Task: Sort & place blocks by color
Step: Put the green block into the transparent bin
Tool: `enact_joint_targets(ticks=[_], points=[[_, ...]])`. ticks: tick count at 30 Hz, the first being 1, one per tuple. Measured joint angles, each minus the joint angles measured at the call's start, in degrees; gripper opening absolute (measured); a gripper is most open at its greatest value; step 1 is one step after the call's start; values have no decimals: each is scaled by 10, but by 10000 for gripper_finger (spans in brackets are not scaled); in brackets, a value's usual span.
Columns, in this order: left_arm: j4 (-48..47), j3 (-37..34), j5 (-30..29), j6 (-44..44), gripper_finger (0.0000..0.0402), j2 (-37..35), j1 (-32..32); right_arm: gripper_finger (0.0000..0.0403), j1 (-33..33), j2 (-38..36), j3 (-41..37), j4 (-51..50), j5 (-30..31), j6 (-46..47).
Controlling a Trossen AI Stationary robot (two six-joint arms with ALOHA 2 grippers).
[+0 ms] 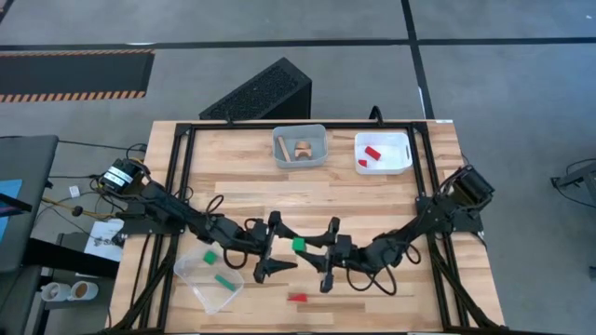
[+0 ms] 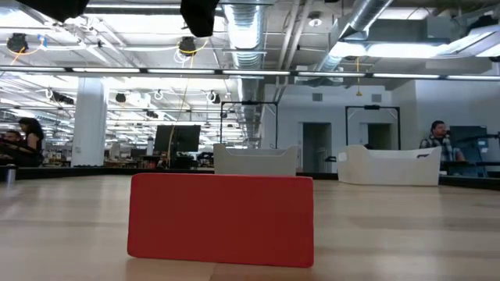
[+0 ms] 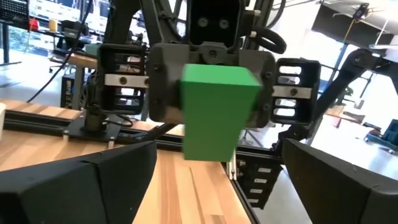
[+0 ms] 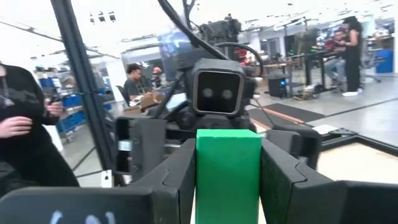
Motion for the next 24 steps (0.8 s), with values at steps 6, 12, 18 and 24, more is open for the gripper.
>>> enact_joint_targets(ticks=[6, 12, 18, 24], points=[[4, 1, -32, -19, 336, 1, 0, 144, -4, 0, 0, 5, -12, 3], [14, 1, -50, -33, 336, 1, 0, 144, -24, 0, 0, 6, -40, 16], [14, 1, -56, -32, 336, 1, 0, 146, -35, 0, 0, 10, -58, 22], [13, 1, -69, -15, 277, 1, 0, 152, -37, 0, 0, 9, -74, 31]])
